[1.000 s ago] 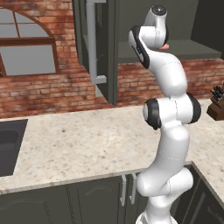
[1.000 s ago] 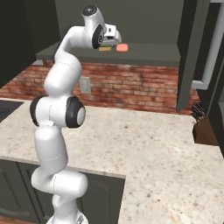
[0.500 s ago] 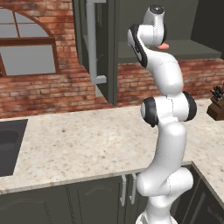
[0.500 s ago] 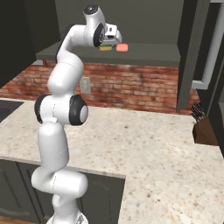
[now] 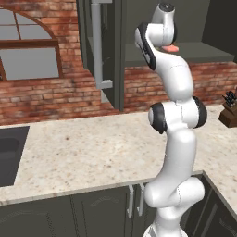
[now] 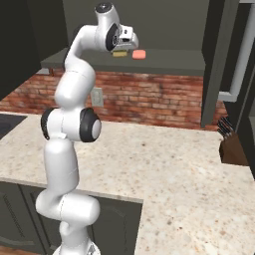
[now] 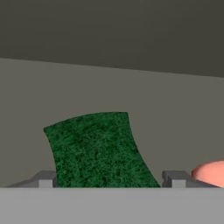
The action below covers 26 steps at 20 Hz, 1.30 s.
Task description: Locate and retrieve the sponge and bar soap from the cabinet. Place them next to the sink.
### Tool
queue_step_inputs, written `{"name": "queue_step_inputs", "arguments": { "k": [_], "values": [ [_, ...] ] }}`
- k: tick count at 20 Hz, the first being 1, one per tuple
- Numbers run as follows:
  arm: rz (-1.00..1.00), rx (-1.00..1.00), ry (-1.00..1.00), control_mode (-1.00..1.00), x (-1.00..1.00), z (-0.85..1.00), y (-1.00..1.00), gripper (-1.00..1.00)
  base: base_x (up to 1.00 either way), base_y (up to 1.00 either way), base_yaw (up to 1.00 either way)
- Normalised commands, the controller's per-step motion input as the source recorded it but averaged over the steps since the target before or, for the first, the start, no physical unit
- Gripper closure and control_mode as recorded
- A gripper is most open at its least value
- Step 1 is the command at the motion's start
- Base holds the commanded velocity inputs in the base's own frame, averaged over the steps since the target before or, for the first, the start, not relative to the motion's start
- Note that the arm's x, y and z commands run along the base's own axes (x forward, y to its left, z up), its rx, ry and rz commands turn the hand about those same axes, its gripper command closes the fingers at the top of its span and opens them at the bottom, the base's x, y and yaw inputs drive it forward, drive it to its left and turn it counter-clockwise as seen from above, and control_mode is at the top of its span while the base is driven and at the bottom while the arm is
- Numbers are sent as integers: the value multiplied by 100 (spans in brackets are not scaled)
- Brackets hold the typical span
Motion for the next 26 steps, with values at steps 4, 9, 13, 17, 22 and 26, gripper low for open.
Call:
{"name": "queue_step_inputs", "arguments": {
  "k": [4, 9, 13, 17, 22, 26],
  "values": [
    [0, 0, -6, -100, -57, 0, 7, 100, 0, 0, 0],
    [-2, 0, -7, -100, -79, 0, 8, 100, 0, 0, 0],
    [-2, 2, -4, -100, -94, 0, 3, 100, 0, 0, 0],
    [-2, 2, -5, -100, -100, 0, 1, 100, 0, 0, 0],
    [0, 2, -1, -100, -100, -2, 7, 100, 0, 0, 0],
    [0, 0, 0, -100, -100, -5, 6, 100, 0, 0, 0]
  ]
}}
